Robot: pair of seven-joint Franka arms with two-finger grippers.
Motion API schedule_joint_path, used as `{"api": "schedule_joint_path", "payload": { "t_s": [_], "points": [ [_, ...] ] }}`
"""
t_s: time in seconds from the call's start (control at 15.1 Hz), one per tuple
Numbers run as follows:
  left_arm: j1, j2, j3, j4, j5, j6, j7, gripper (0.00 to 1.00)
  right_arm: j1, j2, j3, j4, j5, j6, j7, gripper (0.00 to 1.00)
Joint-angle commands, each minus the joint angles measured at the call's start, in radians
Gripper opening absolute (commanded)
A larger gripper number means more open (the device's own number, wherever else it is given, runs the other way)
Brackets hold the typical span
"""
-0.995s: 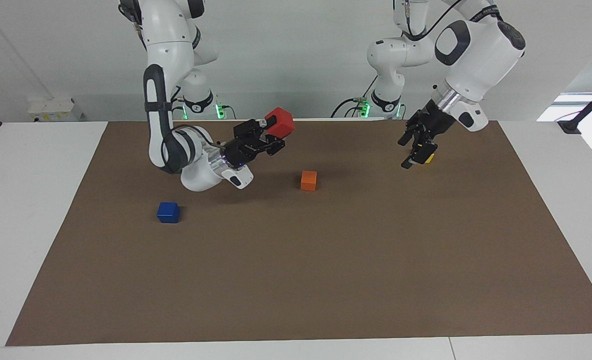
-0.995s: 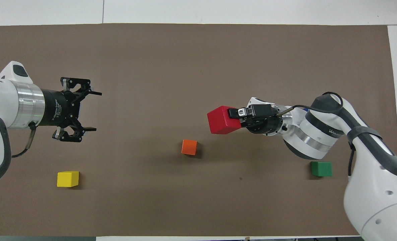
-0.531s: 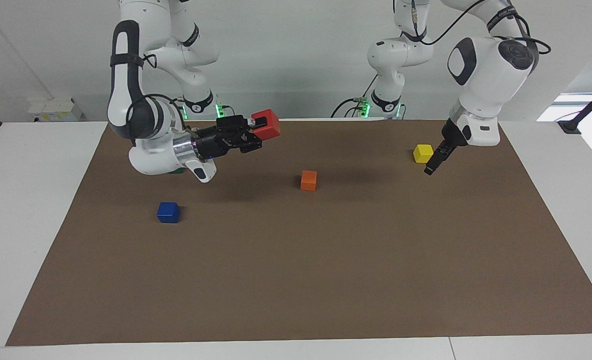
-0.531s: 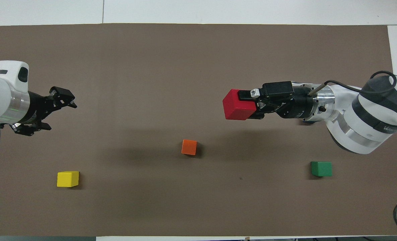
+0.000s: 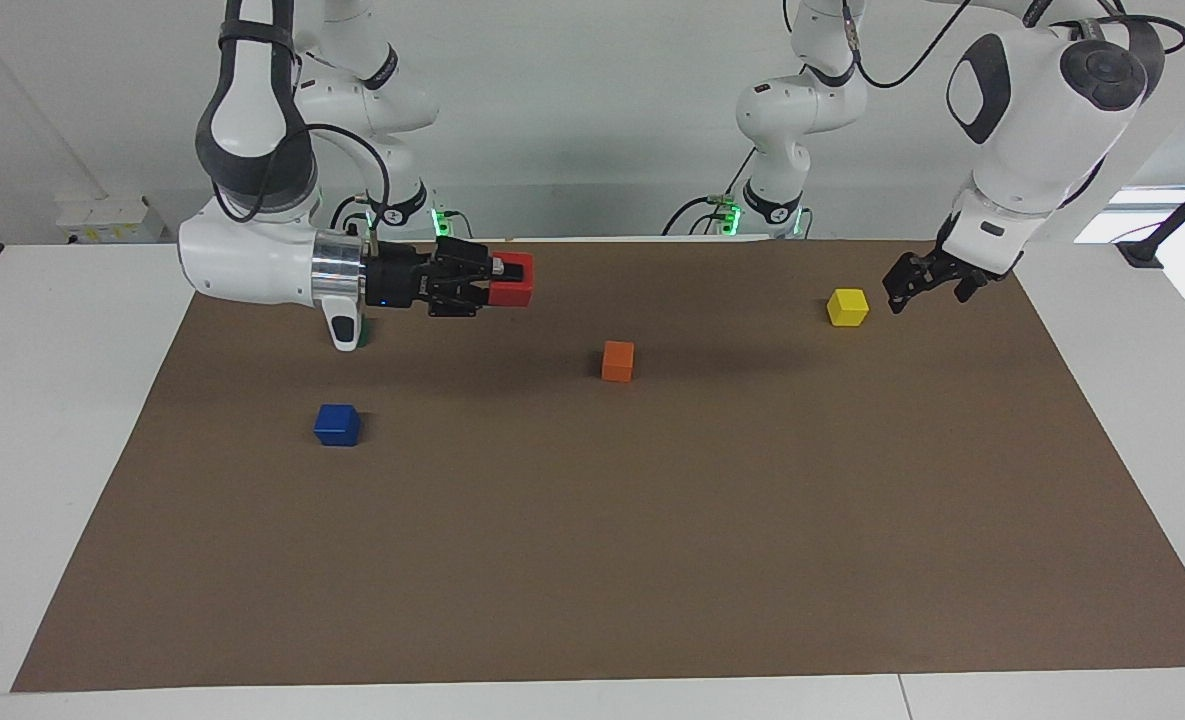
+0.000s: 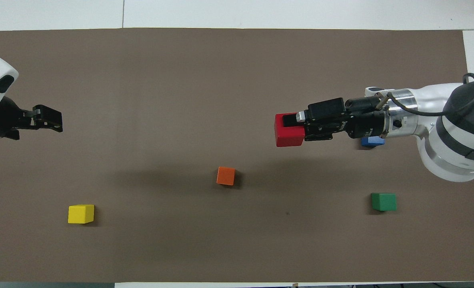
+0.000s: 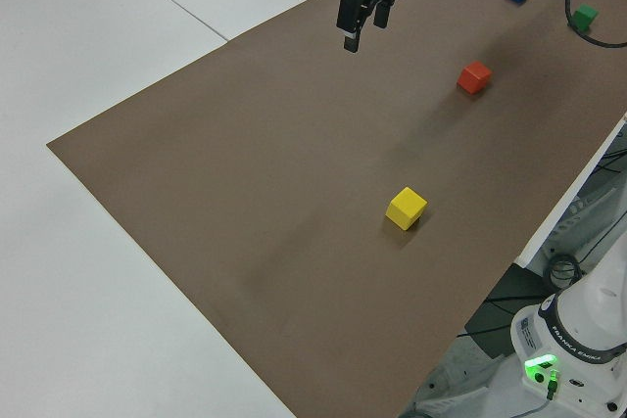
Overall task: Transfer red block to right arm and stack on blue block
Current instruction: 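Carry the red cube with the right gripper above the blue cube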
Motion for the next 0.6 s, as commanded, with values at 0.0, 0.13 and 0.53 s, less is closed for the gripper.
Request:
{"api": "schedule_joint_path", "payload": {
  "t_s": [0.0, 0.13, 0.53],
  "points": [
    [-0.11, -0.065, 0.091, -0.092, 0.001, 0.027, 0.011, 1.0, -0.003, -0.007, 0.008, 0.103, -0.216, 0.028, 0.114, 0.0],
    [-0.143, -0.039, 0.148, -0.042, -0.062, 0.041, -0.018, 1.0, 0.006, -0.007, 0.009, 0.18, -0.423, 0.028, 0.206, 0.0],
    [-0.144, -0.001, 0.148, 0.032, -0.058, 0.038, -0.012, 1.0, 0.007, -0.005, 0.015, 0.211, -0.939, 0.051, 0.242, 0.0]
  ]
}}
